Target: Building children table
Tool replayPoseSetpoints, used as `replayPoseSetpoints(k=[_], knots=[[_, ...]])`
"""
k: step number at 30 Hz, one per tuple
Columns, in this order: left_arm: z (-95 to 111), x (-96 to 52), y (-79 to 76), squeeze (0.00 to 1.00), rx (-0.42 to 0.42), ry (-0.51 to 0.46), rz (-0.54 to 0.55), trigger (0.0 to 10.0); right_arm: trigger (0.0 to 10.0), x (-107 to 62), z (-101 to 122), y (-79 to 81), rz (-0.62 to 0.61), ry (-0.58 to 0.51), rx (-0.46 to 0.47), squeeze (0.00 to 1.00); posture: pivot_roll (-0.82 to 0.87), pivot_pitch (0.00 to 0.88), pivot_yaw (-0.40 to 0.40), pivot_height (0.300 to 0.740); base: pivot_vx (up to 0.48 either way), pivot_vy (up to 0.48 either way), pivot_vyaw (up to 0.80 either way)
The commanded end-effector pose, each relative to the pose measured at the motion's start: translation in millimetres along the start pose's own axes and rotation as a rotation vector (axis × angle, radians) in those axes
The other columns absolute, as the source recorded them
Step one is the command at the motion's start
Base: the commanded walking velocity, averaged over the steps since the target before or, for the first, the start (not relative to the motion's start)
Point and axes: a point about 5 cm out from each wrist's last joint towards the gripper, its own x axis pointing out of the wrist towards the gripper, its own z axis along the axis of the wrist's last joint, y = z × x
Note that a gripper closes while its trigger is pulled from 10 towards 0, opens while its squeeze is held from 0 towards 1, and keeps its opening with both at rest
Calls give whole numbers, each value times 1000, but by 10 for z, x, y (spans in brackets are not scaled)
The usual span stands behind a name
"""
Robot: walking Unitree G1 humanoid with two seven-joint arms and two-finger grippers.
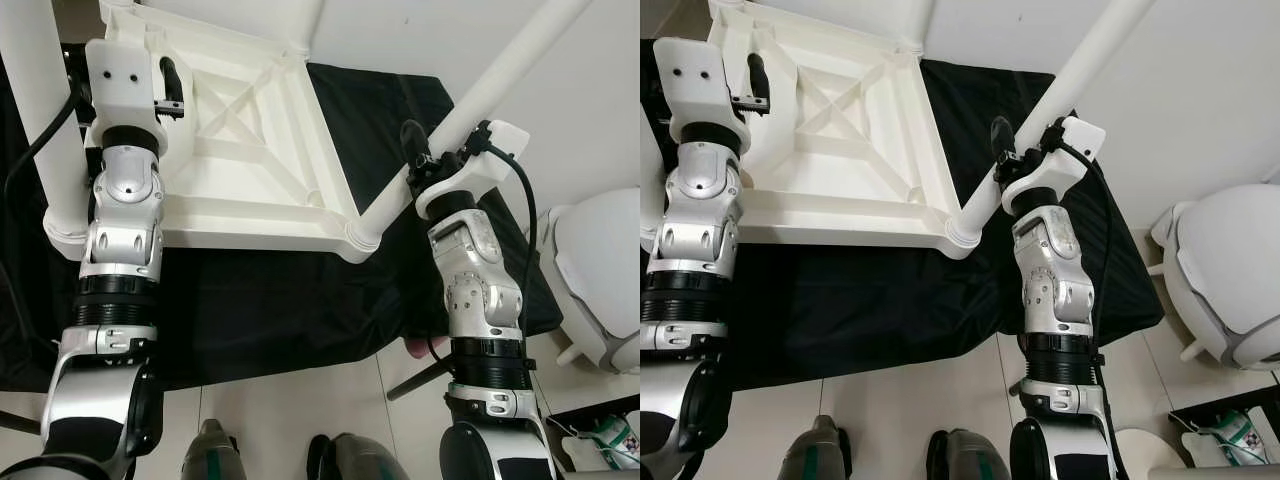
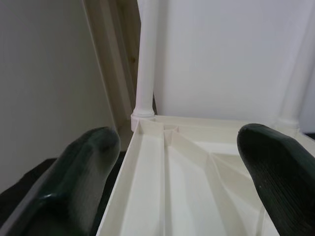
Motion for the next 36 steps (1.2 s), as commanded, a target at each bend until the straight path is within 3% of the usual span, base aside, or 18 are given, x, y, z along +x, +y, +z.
replayPoseSetpoints(k=[1, 8, 13, 14, 18, 20, 22, 29, 34, 36], knots=[[191, 91, 217, 0, 38, -49, 48, 10000, 0, -360, -596, -635, -307, 238, 102, 0, 2, 68, -19, 740, 0, 0, 0], [602, 257, 148, 0, 75, -143, -44, 10000, 0, -412, -1077, -495, -257, 406, 149, 0, 36, 35, -10, 740, 0, 0, 0], [693, 303, 121, 0, 91, -159, -69, 10000, 0, -417, -1197, -450, -246, 446, 159, 0, 48, 22, -5, 740, 0, 0, 0], [771, 333, 99, 0, 101, -177, -82, 10000, 0, -404, -1282, -362, -204, 476, 203, 0, 53, 15, 2, 740, 0, 0, 0], [845, 370, 54, 0, 112, -185, -99, 10000, 0, -381, -1354, -254, -155, 515, 219, 0, 64, 10, 7, 740, 0, 0, 0], [948, 435, -18, 0, 119, -185, -127, 10000, 0, -354, -1468, -64, -53, 578, 246, 0, 70, 14, 14, 740, 0, 0, 0], [948, 435, -18, 0, 119, -185, -127, 10000, 0, -354, -1468, -64, -53, 578, 246, 0, 70, 14, 14, 740, 0, 0, 0], [1026, 492, -173, 0, 115, -184, -195, 10000, 0, -298, -1536, 157, 46, 612, 258, 0, 75, 26, 24, 740, 0, 0, 0], [1029, 499, -182, 0, 120, -183, -207, 10000, 0, -284, -1532, 173, 54, 606, 252, 0, 79, 33, 25, 740, 0, 0, 0], [777, 414, -258, 0, 72, -88, -232, 10000, 0, -313, -1531, 58, -2, 590, 267, 0, 60, 44, 35, 740, 0, 0, 0]])
